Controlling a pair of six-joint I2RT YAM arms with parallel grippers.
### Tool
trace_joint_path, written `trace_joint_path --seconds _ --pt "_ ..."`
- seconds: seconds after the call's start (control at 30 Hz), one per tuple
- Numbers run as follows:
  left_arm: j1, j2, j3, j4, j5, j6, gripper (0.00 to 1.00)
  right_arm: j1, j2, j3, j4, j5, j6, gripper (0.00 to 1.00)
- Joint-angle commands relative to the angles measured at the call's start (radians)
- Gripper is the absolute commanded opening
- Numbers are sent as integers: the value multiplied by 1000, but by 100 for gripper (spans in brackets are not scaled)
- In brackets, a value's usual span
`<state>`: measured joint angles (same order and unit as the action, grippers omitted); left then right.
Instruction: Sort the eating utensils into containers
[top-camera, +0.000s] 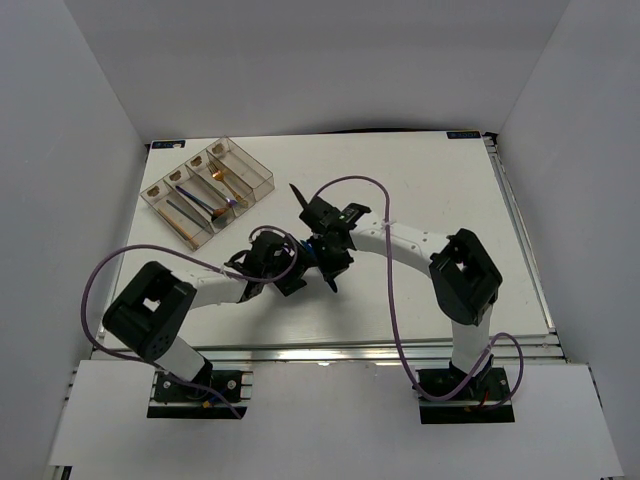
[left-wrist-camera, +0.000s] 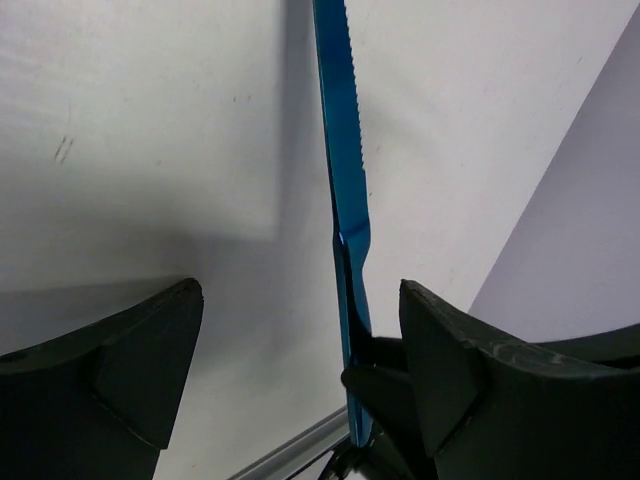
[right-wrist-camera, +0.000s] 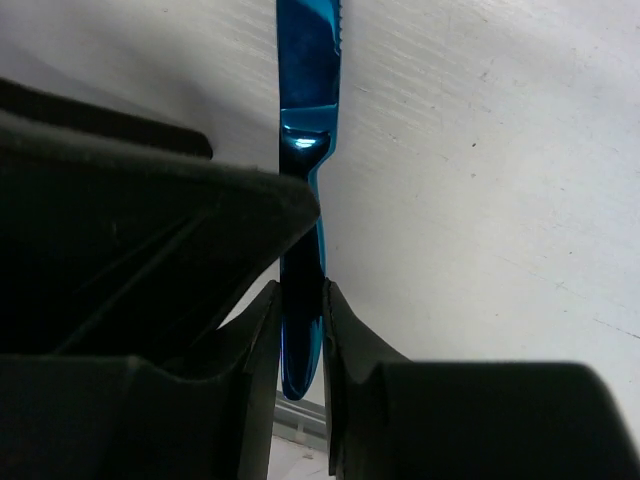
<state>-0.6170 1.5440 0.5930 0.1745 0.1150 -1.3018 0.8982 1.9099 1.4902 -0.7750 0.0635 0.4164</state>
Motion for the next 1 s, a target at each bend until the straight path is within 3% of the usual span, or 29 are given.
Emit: trace_joint_path --seconds 0.0,0.07,0.3,0.47,0.57,0.63,0.67,0.7,0.77,0.87,0.97 --pt "-15 30 30 104 -34 -54 88 18 -51 -4 63 -54 18 0" --pt "-13 48 33 129 -52 -77 87 21 -57 -16 74 -88 27 0" --pt "-16 102 22 274 -43 -129 62 33 -83 -67 115 -136 35 0" --pt "-18 108 -12 332 -21 -163 13 33 -78 -71 120 -131 36 0" --pt "-18 76 -19 306 -25 -151 0 33 -80 -74 129 -119 41 0" --pt "-18 30 -4 220 -38 -116 0 31 -89 -65 122 -99 50 0" --pt "-17 15 29 135 -46 -97 0 30 -94 -61 117 -76 55 27" --pt "-13 -16 50 90 -54 -76 0 28 -100 -51 109 -68 67 44" --pt "8 -48 137 -80 -75 -4 0 13 -127 -19 66 -18 74 89" --pt "88 -82 310 -333 -90 129 0 -39 -202 33 -12 30 91 89" --pt "203 -68 436 -473 -87 245 0 -123 -311 54 -56 35 88 89"
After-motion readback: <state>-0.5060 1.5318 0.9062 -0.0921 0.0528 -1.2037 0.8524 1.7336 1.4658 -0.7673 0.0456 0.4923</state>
